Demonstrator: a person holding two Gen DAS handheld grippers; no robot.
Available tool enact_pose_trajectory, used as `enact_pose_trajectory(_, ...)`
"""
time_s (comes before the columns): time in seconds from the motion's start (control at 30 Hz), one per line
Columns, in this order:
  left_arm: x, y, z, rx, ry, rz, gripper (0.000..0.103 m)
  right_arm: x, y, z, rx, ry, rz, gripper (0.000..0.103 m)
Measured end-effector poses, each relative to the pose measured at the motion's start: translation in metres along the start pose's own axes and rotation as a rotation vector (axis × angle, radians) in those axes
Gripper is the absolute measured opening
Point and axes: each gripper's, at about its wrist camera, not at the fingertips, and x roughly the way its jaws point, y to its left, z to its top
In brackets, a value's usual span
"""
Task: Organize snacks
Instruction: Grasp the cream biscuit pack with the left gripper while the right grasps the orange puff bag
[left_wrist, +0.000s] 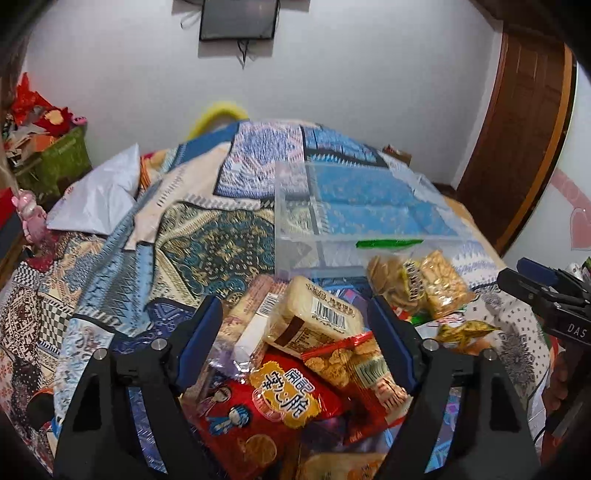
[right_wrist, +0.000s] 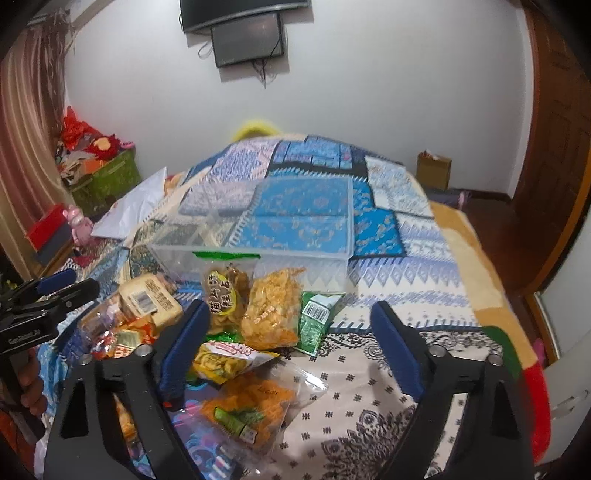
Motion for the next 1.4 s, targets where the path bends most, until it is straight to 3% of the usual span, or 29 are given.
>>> enact_pose_trajectory(0.23,0.042,0.004,0.003,-0.036,0.124,-0.015,0.080,0.031,-0.003,0.003,-0.014,0.066,0.032,0.073)
enact_pose_trajectory(0.53,0.072,-0.005,0.003,0.000,0.226,-0.040,0.080,0.058,-0.002,0.002,-0.038,0.135,0.063,0.072)
enact_pose_trajectory(0.73,0.085,-0.021,0.004,0.122,0.254,0.020,0.092,0.072,0.003,-0.003,-0.050,0.185,0.092,0.072)
enact_pose_trajectory(0.77,0.087,-0.026,0.003,0.150,0.246,0.044,0.092,0.074,0.003,-0.004,-0.046,0.190,0.099,0.072)
enact_pose_trajectory(0.93,0.087,-0.024,0.002,0.103,0.229,0.012,0.089,0.073,0.000,-0.005,-0.039,0.187,0.093,0.071)
enact_pose_trajectory(1.03,0.082,-0.025,0.000,0.094,0.211,0.004,0.084,0.075,0.001,-0.004,-0.051,0.193,0.110,0.055)
enact_pose_trajectory(1.1,0.079,-0.025,-0.002,0.074,0.206,-0.009,0.083,0.075,0.003,-0.003,-0.062,0.193,0.109,0.051)
enact_pose_trajectory(1.4,0.054,-0.017,0.007,0.014,0.151,-0.028,0.083,0.059,-0.006,-0.001,-0.015,0.157,0.124,0.047)
